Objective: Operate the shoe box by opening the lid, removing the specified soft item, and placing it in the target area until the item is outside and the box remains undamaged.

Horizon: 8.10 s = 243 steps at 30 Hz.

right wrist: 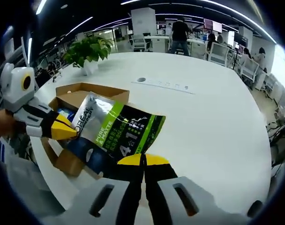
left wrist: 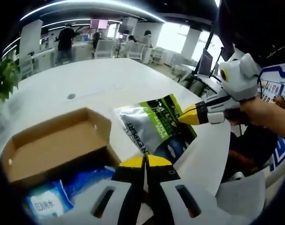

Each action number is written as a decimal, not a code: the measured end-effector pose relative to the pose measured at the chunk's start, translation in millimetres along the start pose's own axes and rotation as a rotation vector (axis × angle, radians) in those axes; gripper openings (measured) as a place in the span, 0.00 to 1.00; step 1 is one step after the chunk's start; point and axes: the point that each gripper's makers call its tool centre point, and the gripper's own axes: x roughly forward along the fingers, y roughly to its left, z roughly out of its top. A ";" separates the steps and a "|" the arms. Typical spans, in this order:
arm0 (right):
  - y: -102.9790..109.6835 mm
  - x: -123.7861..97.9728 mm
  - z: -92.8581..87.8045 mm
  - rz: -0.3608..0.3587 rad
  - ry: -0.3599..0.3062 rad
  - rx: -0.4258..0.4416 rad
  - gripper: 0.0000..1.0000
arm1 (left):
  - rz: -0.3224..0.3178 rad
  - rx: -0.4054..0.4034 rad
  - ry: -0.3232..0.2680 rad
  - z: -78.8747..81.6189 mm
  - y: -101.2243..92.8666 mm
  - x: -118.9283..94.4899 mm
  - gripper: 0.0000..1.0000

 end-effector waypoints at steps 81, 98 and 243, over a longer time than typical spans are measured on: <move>-60.5 83.5 -50.5 -0.043 0.105 -0.015 0.04 | 0.042 0.771 0.351 -30.2 14.4 87.0 0.09; -67.0 61.7 -48.4 -0.064 0.098 -0.014 0.12 | 0.012 0.445 0.214 -6.9 3.7 64.1 0.22; 270.4 126.3 16.9 0.418 0.131 -0.218 0.03 | 0.536 -0.184 0.025 -152.6 202.8 -207.4 0.05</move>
